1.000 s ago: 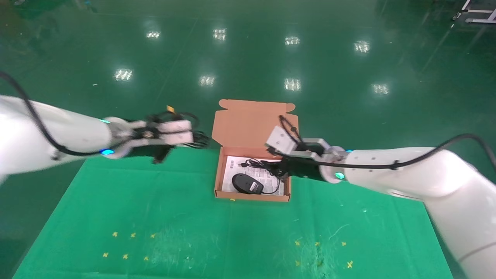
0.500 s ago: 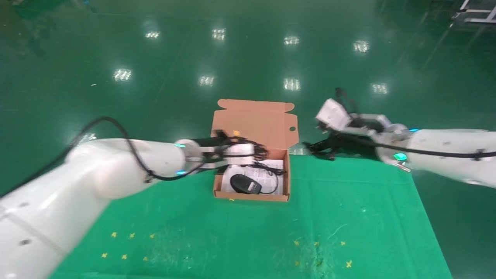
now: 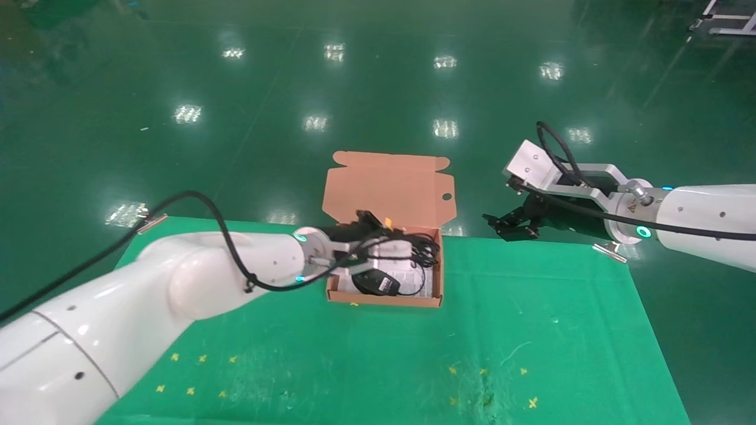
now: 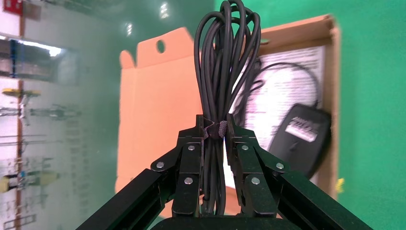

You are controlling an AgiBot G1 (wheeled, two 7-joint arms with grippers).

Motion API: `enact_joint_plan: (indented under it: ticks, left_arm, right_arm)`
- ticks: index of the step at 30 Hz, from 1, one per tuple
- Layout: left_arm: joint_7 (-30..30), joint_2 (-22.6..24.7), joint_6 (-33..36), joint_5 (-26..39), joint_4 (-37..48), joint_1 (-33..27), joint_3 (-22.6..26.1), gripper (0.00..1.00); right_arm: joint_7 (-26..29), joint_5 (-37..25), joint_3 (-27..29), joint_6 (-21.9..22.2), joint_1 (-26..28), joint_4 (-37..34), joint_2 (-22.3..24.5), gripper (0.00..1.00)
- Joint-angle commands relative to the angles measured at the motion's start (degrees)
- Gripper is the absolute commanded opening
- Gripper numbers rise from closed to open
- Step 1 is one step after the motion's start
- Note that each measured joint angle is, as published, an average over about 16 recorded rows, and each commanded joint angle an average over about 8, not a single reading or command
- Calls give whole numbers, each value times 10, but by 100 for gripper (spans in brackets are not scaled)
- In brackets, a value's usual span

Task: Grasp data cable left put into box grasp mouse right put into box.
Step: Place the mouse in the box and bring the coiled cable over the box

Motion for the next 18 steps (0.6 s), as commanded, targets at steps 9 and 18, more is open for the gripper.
enact_joint_plan:
  ticks: [9, 18]
  left_arm:
    - [5, -2, -6, -7, -1, -1, 9, 100]
    - [-10, -27, -12, -17, -27, -21, -2, 100]
  right_arm:
    - [4, -3, -1, -2, 0, 3, 0, 100]
    - [2, -13, 0, -5, 19, 14, 1, 100]
